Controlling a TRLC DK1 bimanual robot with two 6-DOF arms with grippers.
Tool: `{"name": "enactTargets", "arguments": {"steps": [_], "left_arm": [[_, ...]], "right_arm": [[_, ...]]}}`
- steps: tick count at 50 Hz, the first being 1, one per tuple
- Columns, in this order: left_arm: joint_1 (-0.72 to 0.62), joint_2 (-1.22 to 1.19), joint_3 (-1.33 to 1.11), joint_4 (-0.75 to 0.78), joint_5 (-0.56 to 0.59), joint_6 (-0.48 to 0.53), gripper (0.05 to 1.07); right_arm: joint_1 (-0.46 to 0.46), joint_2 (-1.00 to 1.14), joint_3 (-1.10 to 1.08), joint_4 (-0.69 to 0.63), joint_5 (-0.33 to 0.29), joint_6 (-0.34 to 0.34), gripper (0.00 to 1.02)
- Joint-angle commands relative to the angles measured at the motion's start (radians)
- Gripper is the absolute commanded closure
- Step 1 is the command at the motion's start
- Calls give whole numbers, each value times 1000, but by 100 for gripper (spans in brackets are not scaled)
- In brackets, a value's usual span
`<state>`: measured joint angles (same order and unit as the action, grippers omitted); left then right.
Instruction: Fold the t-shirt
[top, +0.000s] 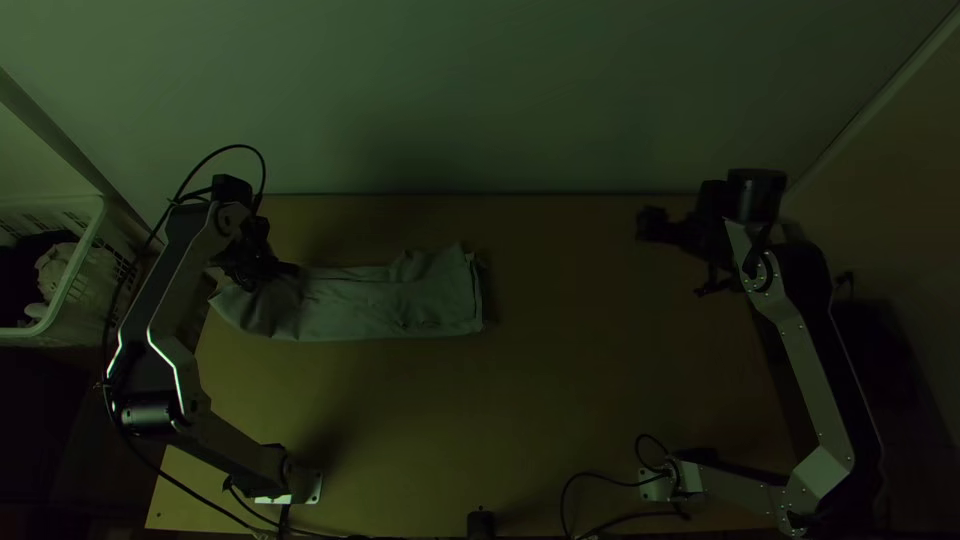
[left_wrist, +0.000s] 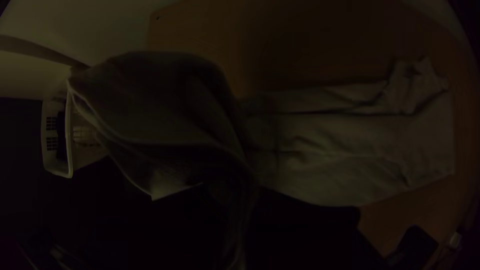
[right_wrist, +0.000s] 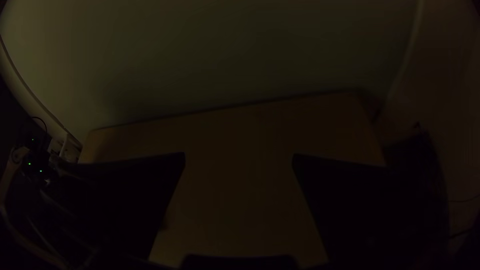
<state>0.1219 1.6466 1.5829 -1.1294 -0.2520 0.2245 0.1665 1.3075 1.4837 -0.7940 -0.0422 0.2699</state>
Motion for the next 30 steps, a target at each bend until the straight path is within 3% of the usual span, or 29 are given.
{"name": "enactTargets", "arguments": {"steps": [1, 30], "left_arm": [[-93, -41, 57, -63, -18, -65, 105], [-508, 240, 453, -285, -32, -356, 105]], "right_arm": [[-21, -53, -39, 7, 7, -18, 4], [-50, -235, -221, 35, 7, -3, 4]]}}
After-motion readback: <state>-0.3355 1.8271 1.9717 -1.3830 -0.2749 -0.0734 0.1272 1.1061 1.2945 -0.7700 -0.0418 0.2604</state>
